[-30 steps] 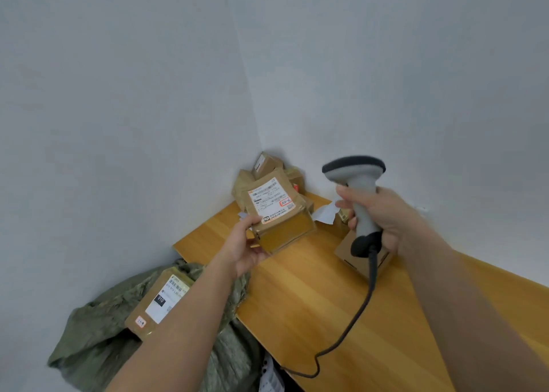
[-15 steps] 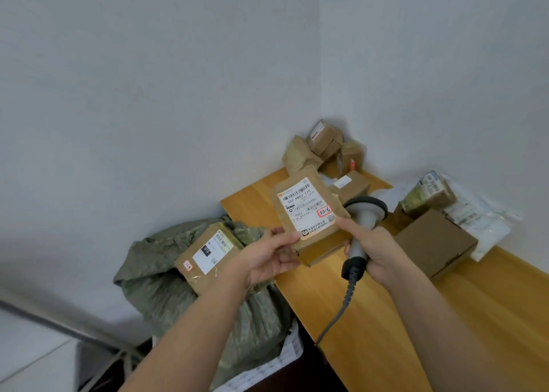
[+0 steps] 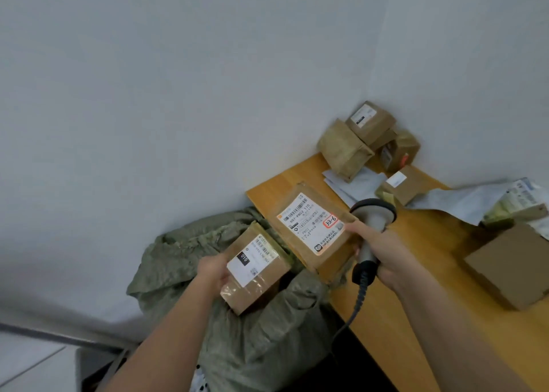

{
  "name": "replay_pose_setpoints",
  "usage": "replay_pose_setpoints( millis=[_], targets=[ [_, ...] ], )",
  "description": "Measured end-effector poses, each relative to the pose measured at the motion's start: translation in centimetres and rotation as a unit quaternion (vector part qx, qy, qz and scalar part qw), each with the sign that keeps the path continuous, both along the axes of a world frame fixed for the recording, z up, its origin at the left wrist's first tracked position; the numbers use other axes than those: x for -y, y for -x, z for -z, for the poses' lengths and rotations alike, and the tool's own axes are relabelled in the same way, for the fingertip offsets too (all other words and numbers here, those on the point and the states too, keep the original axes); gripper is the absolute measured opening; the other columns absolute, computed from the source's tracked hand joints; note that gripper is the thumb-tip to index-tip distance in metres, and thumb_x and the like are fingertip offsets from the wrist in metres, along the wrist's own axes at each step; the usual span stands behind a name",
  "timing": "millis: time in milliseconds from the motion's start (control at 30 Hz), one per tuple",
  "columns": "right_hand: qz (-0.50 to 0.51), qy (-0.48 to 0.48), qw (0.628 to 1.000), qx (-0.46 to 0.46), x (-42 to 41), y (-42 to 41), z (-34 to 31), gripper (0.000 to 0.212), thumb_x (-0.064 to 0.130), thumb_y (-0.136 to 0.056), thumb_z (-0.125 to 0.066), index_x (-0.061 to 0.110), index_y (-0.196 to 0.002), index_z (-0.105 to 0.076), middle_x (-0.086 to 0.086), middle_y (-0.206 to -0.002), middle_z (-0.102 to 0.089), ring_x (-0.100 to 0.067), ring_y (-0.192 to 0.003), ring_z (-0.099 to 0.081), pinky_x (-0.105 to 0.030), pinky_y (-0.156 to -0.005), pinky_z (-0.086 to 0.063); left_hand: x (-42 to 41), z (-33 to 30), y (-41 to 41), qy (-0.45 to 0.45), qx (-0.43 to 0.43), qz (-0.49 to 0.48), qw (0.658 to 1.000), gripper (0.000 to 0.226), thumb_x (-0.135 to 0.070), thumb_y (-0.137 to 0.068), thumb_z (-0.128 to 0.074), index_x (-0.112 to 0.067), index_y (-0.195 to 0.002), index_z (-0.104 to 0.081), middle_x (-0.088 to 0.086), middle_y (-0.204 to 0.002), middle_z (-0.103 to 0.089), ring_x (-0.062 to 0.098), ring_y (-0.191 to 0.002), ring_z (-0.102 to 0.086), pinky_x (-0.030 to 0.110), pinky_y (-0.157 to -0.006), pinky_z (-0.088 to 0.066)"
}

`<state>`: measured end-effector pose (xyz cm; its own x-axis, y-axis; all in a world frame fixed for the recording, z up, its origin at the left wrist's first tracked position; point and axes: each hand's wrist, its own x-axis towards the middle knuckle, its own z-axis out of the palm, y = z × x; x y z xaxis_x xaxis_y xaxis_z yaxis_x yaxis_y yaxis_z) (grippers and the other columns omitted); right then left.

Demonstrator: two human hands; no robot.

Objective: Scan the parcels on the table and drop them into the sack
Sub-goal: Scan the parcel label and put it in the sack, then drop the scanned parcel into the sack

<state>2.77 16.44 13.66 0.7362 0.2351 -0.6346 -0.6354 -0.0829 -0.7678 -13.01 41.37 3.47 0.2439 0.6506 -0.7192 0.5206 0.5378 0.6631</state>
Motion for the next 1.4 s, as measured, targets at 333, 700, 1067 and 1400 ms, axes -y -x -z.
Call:
replay_pose_setpoints(
  millis=[333, 700, 1067, 1400],
  targets=[
    [-0.028, 0.050, 0.998, -0.019, -9.6, 1.6, 4.1, 0.035, 0.020, -0.081, -0.078, 0.012, -0.107, -0.056, -0.016, -0.094, -0.064, -0.023, -0.068, -0.054, -0.033, -0.057, -0.047, -9.4, 7.1, 2.3, 0.168, 0.021, -0.120, 0.978, 0.015, -0.011, -0.094, -0.046, -0.002, -0.087, -0.056, 0.018, -0.082, -0.057, 0.031, -0.072, -0.057, 0.043, -0.066, -0.050],
    [-0.181, 0.092, 0.979, -0.009, -13.4, 1.1, 4.6, 0.039, 0.022, -0.078, -0.080, 0.016, -0.107, -0.056, -0.013, -0.090, -0.063, -0.019, -0.068, -0.054, -0.032, -0.057, -0.046, -15.9, -2.4, -2.7, 0.083, 0.341, -0.201, 0.915, 0.058, 0.011, -0.091, -0.028, -0.005, -0.146, -0.038, 0.016, -0.131, -0.050, 0.028, -0.120, -0.049, 0.037, -0.114, -0.036],
    [-0.298, 0.104, 0.949, 0.031, -23.4, 3.9, 7.0, 0.086, 0.029, -0.066, -0.089, 0.012, -0.134, -0.038, -0.012, -0.102, -0.066, -0.018, -0.077, -0.065, -0.033, -0.064, -0.054, -17.7, -8.4, -3.2, 0.131, 0.464, -0.237, 0.843, 0.052, 0.004, -0.093, -0.033, -0.003, -0.144, -0.037, 0.009, -0.140, -0.046, 0.034, -0.128, -0.051, 0.042, -0.113, -0.036],
    [-0.119, 0.087, 0.989, 0.007, -24.0, 3.0, 10.0, 0.102, 0.034, -0.071, -0.086, 0.012, -0.150, -0.026, -0.004, -0.108, -0.059, -0.013, -0.078, -0.066, -0.033, -0.069, -0.057, -17.1, -7.6, -2.7, 0.134, 0.438, -0.209, 0.864, 0.055, 0.001, -0.091, -0.037, -0.011, -0.145, -0.039, 0.010, -0.149, -0.040, 0.036, -0.105, -0.068, 0.044, -0.097, -0.050]
  ],
)
